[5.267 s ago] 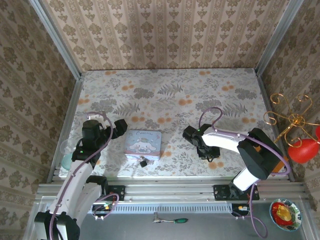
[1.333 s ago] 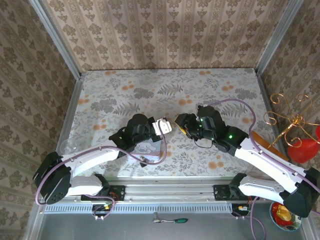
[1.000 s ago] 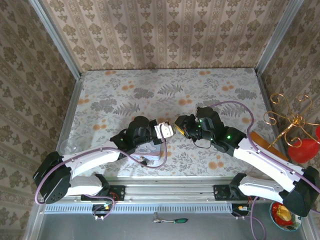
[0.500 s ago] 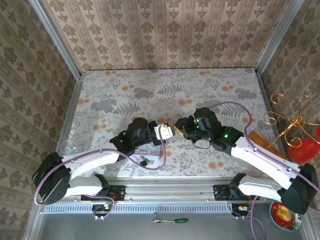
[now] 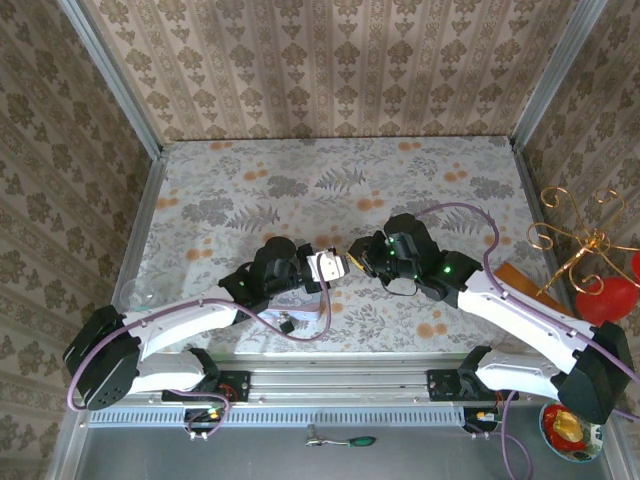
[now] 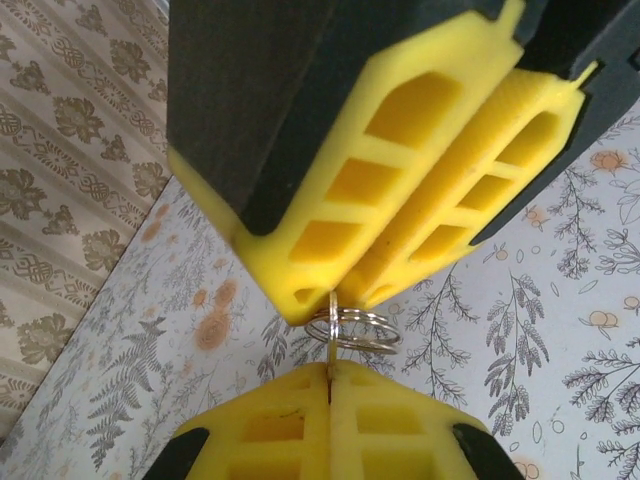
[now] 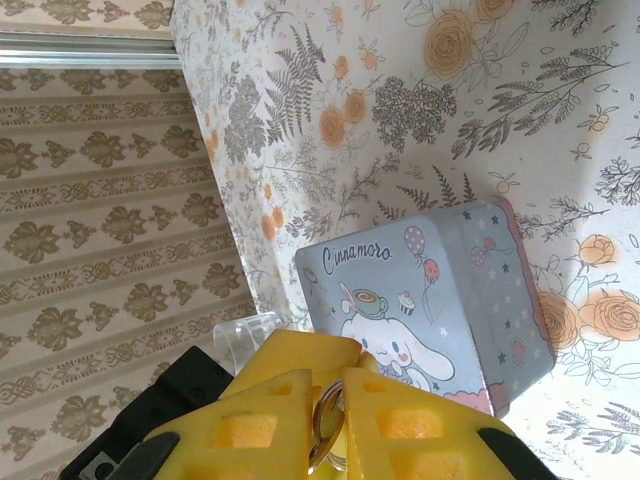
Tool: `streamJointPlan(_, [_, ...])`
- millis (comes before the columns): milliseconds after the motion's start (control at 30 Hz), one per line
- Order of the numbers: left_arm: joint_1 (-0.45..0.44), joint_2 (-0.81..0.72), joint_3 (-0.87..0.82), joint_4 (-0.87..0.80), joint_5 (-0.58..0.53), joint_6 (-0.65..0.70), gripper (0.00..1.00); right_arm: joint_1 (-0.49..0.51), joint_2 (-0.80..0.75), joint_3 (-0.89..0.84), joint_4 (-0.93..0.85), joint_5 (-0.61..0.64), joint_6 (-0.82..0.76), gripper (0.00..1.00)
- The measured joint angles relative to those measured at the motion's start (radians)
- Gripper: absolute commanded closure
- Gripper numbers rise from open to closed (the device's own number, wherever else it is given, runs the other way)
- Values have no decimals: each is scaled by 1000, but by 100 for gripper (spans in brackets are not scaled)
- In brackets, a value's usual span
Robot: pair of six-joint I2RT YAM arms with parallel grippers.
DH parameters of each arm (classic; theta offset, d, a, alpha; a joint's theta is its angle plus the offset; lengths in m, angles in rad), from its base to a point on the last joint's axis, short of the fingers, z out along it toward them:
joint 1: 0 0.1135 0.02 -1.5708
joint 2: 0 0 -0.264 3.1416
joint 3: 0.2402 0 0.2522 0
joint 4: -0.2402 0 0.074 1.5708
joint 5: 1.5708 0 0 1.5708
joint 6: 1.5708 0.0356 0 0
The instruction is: Unlock a padlock with a key
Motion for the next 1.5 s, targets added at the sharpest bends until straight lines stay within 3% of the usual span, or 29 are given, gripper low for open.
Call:
streamJointPlan(233, [-6,18,0,2,-23,4,100,-2,39,9,2,-26,0,81])
streamJointPlan(500, [-6,22,0,0,-48,11,98,-6,51,9,8,-27,2,98])
streamJointPlan(800, [-6,-44,-100,169,-146,-72,58,-29,30,-5,32,-23,-41,100])
streamJointPlan(900, [8,-159,-170,227,-224,-196,55,-42,-2,-48,91,0,-77,100])
streamJointPlan(1033, [111,-290,-121,129,-240,-483,38,-45,-13,-109,225,29,-127,100])
streamJointPlan(1267, [381,-253,76,-68,-9,-1038,43,-9,23,-137,502,58,-214,100])
streamJointPlan(1500, [376,-159,84,-104,129,-1396,43,51,107,-163,730,97,-268,100])
